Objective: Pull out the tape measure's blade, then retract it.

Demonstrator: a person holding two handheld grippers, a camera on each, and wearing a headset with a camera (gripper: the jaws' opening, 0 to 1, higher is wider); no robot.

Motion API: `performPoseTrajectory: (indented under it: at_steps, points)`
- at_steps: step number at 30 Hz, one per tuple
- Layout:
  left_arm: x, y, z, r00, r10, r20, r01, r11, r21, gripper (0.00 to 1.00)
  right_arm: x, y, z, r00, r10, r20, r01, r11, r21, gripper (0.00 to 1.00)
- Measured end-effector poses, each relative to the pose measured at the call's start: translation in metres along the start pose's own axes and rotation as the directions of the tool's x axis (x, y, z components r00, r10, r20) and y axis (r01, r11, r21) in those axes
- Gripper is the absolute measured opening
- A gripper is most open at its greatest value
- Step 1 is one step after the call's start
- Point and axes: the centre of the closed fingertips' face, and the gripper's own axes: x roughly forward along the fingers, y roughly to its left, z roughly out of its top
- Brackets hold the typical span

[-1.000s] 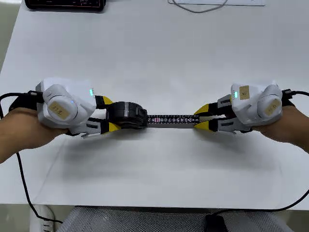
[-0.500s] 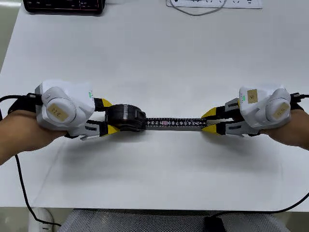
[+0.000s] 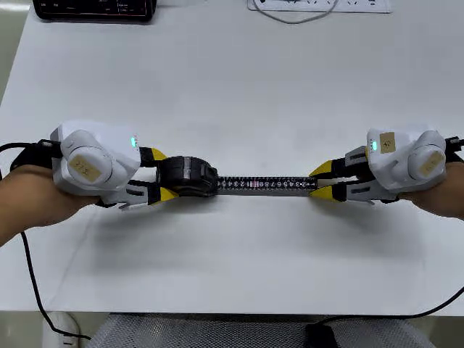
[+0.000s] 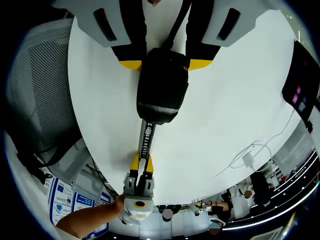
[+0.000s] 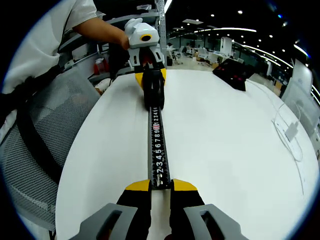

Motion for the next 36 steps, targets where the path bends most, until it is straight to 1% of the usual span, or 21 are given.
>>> performPoseTrajectory:
  at_steps: [21,36]
  points:
    - [0.000,0.000,0.001,1.0000,0.003,0.000,-0.003,1.000,-0.002,0.24,-0.017,0.000,-0.019,0.9995,-0.012,-0.030,0.012,1.000,0.014,0.10]
    - [0.000,0.000,0.000,1.0000,0.005,0.001,-0.005,1.000,-0.003,0.24,-0.030,-0.001,-0.028,0.9986,-0.015,-0.050,0.016,1.000,0.011,0.09]
